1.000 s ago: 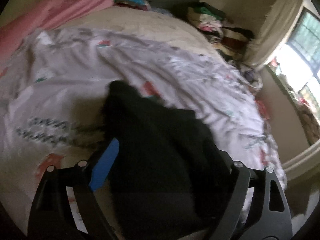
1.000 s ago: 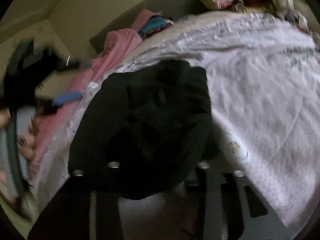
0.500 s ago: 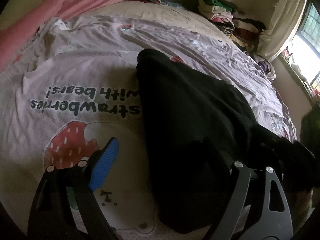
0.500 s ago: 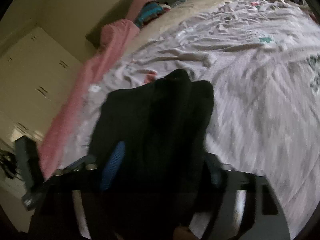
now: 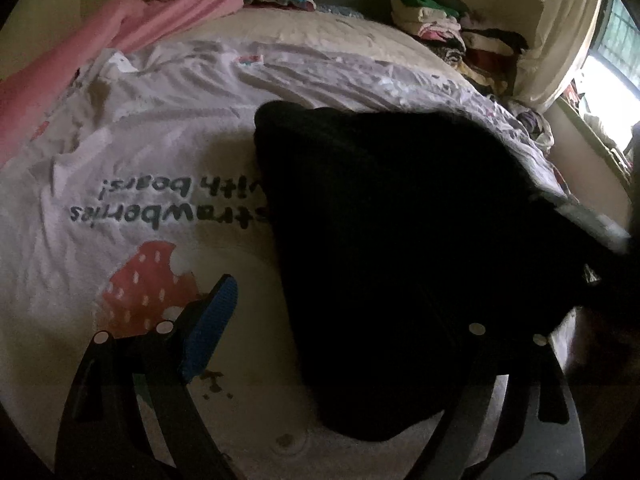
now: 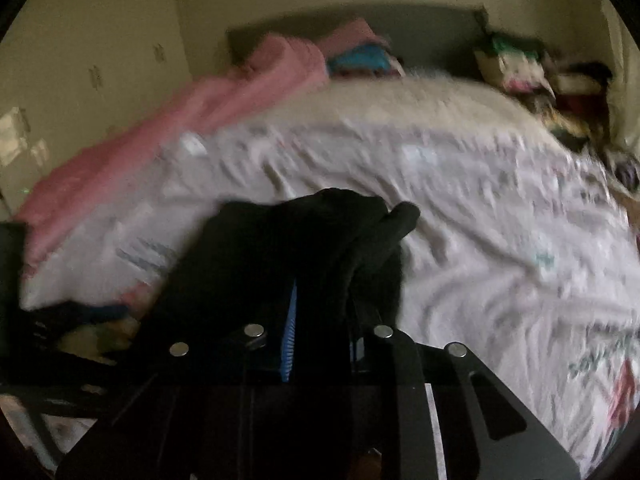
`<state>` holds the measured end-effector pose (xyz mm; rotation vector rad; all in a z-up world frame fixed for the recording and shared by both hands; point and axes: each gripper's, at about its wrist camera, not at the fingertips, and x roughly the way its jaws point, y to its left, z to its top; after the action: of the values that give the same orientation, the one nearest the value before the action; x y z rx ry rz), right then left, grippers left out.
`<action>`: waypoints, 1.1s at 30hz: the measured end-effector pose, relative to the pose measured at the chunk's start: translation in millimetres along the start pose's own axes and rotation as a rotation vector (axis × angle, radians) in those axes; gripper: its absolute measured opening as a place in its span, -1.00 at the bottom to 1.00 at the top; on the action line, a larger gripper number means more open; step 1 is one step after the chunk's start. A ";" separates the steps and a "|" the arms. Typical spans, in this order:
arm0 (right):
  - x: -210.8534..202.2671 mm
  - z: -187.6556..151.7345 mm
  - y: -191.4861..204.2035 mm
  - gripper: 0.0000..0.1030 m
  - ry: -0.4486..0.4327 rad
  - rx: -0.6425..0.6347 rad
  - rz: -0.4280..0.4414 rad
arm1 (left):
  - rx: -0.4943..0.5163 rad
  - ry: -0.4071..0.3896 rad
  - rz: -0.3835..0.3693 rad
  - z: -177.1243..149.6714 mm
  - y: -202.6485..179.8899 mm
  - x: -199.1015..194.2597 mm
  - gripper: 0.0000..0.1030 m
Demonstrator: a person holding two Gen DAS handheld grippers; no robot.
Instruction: Fold small clothes
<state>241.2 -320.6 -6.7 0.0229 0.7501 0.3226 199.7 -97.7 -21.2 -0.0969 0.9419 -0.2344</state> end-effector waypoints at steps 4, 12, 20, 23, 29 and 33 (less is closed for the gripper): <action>17.1 -25.1 -26.6 -0.53 0.049 0.120 0.003 | 0.013 0.005 -0.005 -6.3 -5.6 1.2 0.58; -16.6 -39.1 -9.4 -0.05 -0.013 0.072 -0.168 | 0.011 -0.011 0.000 -13.9 -9.1 -12.4 0.58; -82.7 -54.7 7.9 0.50 -0.134 0.077 -0.192 | 0.014 -0.048 -0.014 -22.2 -11.1 -37.0 0.61; -108.8 -62.9 17.6 0.72 -0.179 0.071 -0.191 | 0.018 -0.070 -0.021 -27.4 -11.9 -51.0 0.68; -144.1 -80.1 41.2 0.88 -0.240 0.034 -0.210 | 0.032 -0.103 -0.024 -41.6 -10.2 -73.3 0.81; -157.3 -91.8 51.9 0.91 -0.256 0.004 -0.230 | 0.038 -0.123 -0.015 -54.6 -5.4 -86.2 0.81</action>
<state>57.3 -326.4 37.7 -0.0181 0.4931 0.0956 105.9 -81.1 15.8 -0.0830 0.8148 -0.2574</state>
